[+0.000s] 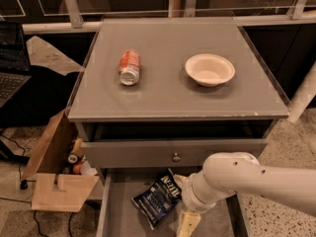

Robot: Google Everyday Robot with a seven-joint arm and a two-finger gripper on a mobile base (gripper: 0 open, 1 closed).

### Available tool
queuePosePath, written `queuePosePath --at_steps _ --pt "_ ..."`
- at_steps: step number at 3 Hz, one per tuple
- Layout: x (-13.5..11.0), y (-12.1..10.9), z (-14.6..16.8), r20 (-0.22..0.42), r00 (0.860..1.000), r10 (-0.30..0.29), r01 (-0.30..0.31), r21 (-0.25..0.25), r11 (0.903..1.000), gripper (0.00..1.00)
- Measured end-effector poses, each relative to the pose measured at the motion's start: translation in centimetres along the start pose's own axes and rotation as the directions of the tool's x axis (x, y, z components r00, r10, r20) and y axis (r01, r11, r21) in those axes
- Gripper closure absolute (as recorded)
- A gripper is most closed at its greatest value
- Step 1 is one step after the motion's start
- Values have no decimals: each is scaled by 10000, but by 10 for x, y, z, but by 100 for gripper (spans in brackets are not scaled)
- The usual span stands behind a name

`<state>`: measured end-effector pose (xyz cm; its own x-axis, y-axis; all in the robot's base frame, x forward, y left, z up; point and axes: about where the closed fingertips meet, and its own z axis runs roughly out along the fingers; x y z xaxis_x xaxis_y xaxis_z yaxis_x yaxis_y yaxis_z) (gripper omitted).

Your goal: Pick blue chip bag from middle drawer and place on counter

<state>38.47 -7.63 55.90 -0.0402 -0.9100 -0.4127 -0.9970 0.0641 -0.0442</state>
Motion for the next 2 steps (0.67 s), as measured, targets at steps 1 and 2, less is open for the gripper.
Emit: queuePosePath --at_steps 1,2 --pt "9 -11 26 23 9989 477 -476 -121 9988 0" --pt "11 -5 26 38 9988 498 -498 -82 9987 0"
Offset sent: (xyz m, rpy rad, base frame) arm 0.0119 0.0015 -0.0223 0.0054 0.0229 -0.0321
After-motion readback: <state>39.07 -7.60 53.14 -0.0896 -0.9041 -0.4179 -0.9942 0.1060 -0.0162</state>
